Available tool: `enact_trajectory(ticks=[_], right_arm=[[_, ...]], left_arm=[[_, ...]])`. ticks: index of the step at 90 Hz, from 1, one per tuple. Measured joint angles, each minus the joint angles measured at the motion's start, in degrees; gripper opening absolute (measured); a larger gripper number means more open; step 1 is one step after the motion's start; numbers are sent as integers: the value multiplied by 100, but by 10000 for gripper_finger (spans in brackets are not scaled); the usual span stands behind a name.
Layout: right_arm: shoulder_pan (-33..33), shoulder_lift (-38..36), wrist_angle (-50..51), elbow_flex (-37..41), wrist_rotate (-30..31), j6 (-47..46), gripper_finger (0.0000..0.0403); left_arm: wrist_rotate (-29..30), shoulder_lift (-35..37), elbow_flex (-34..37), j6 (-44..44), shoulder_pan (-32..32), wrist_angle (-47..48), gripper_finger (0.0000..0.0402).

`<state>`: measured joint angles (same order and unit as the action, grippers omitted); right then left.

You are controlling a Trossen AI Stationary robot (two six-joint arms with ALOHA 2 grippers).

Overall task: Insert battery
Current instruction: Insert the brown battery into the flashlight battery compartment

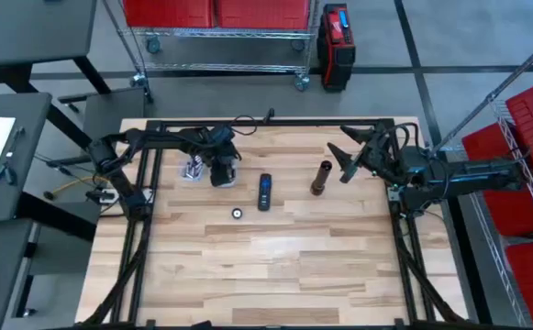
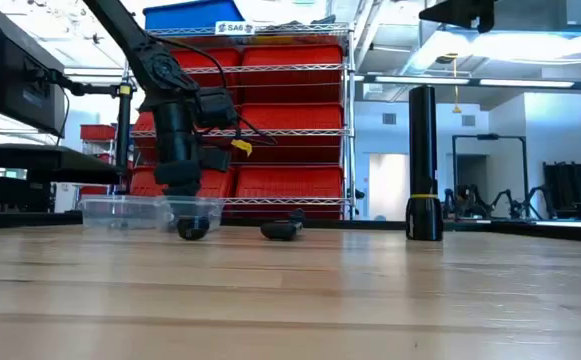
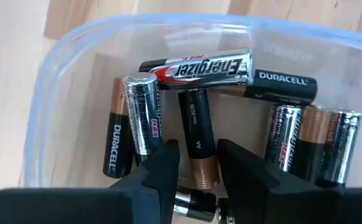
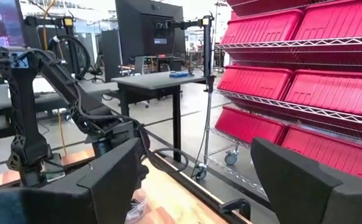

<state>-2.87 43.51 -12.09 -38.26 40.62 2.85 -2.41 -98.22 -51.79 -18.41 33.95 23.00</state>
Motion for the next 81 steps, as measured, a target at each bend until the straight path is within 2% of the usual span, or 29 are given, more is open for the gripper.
enact_trajectory(ticks=[7, 17, 39, 60, 81], right_arm=[[0, 3, 5, 0, 0, 0, 294], [0, 3, 10, 0, 0, 2, 294], [0, -7, -13, 0, -2, 16, 294], [-15, -7, -82, -160, -4, 20, 294], [-18, -7, -86, -624, -156, 16, 294]], left_arm=[[-22, -3, 4, 50, -11, -8, 71], [-56, -6, 3, 228, -11, 4, 23], [-34, 200, -387, 628, -28, 445, 20], [16, 769, -1537, 657, -101, 1526, 20], [-58, 1062, -3279, 865, -560, 2341, 20]])
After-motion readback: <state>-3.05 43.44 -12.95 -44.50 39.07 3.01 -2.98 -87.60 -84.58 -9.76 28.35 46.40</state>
